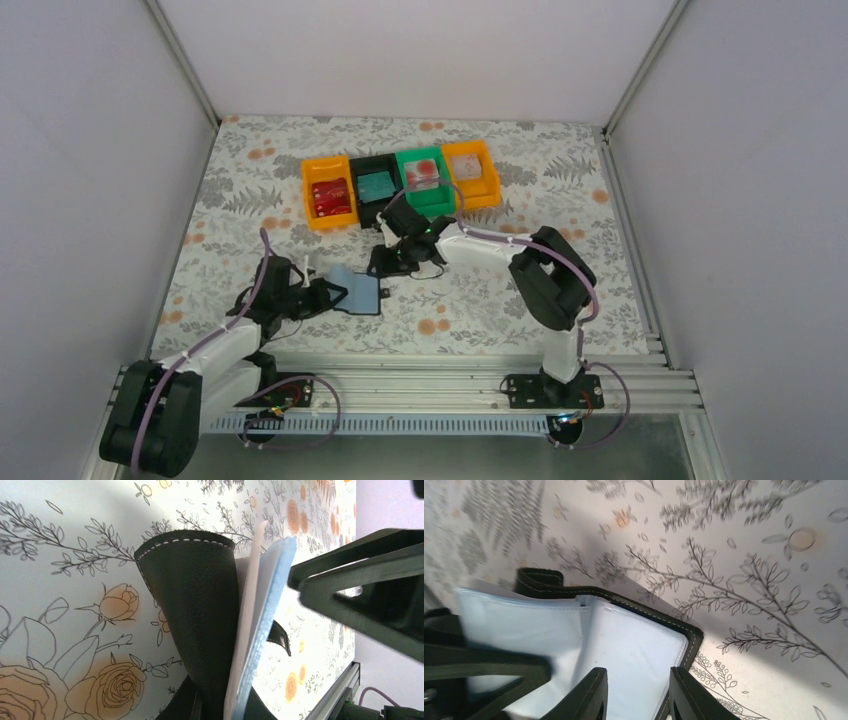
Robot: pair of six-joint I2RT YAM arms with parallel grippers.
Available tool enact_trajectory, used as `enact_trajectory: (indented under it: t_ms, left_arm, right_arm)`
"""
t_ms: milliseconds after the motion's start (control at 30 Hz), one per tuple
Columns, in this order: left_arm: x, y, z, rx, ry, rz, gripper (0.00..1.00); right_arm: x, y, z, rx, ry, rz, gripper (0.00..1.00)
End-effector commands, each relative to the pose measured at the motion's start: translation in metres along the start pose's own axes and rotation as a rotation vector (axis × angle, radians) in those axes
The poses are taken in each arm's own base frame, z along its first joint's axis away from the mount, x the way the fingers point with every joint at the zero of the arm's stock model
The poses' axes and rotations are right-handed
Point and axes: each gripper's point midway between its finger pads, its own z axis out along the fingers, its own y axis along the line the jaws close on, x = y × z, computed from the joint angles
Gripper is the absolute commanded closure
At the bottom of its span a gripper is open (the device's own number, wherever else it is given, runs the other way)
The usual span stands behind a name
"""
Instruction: Take the credit cards out of the card holder
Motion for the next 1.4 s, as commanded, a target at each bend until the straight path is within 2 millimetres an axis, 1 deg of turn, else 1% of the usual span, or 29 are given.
enact_trajectory:
  t_ms: [0,33,100,200,267,400,533,700,733,800,867,967,1067,1100,1200,1267,1300,1333,1367]
  left_arm:
    - [-0.010,0.000,-0.004,-0.020,-0.062,0.002,0.98]
    - [-0.010,0.002,-0.004,-0.029,-0.065,-0.003,0.98]
    - [-0.010,0.005,-0.004,-0.038,-0.064,-0.010,0.98]
    - [-0.008,0.008,-0.003,-0.048,-0.059,-0.020,0.98]
    - [-0.007,0.010,-0.002,-0.052,-0.054,-0.024,0.98]
    - [-0.006,0.014,0.000,-0.066,-0.047,-0.036,0.98]
    - [-0.005,0.017,0.000,-0.079,-0.049,-0.045,0.98]
    - [-0.003,0.024,0.001,-0.101,-0.044,-0.065,0.98]
    - [-0.003,0.025,0.001,-0.105,-0.042,-0.069,0.98]
    - [-0.002,0.026,0.001,-0.109,-0.042,-0.073,0.98]
    - [-0.002,0.027,0.001,-0.110,-0.040,-0.075,0.98]
    - [-0.003,0.026,0.002,-0.106,-0.042,-0.073,0.98]
    - [-0.006,0.022,0.002,-0.086,-0.049,-0.057,0.98]
    - [-0.007,0.019,0.001,-0.074,-0.053,-0.048,0.98]
    - [-0.013,0.004,0.000,-0.014,-0.068,-0.003,0.98]
    - [-0.021,-0.011,-0.003,0.037,-0.092,0.039,0.98]
    - [-0.024,-0.019,-0.005,0.065,-0.101,0.063,0.98]
    - [-0.027,-0.027,-0.008,0.090,-0.110,0.084,0.98]
    - [-0.030,-0.037,-0.011,0.120,-0.120,0.115,0.98]
  right_arm:
    - [-0.020,0.026,-0.035,-0.132,-0.063,-0.025,0.66]
    - [-0.017,0.026,-0.034,-0.138,-0.048,-0.018,0.65]
    - [-0.009,0.022,-0.030,-0.127,-0.022,0.011,0.64]
    - [0.007,0.013,-0.016,-0.106,0.014,0.058,0.59]
    - [0.013,0.016,-0.007,-0.133,0.042,0.069,0.57]
    - [0.016,0.016,0.010,-0.147,0.079,0.083,0.56]
    - [0.019,0.015,0.021,-0.153,0.096,0.075,0.57]
    - [0.030,0.017,0.035,-0.174,0.152,0.078,0.58]
    - [0.029,0.021,0.035,-0.189,0.148,0.071,0.58]
    - [0.025,0.034,0.032,-0.244,0.143,0.047,0.61]
    - [0.020,0.053,0.023,-0.332,0.136,0.009,0.66]
    - [0.016,0.077,0.008,-0.436,0.130,-0.050,0.69]
    - [0.013,0.088,-0.001,-0.483,0.115,-0.089,0.73]
    - [0.013,0.089,-0.002,-0.492,0.114,-0.097,0.78]
    - [0.011,0.092,0.000,-0.510,0.119,-0.107,0.93]
    - [0.007,0.091,0.001,-0.489,0.119,-0.119,0.96]
    - [0.002,0.092,-0.004,-0.484,0.104,-0.136,0.96]
    - [-0.002,0.096,-0.011,-0.492,0.087,-0.160,0.96]
    - [-0.008,0.102,-0.022,-0.508,0.064,-0.189,0.96]
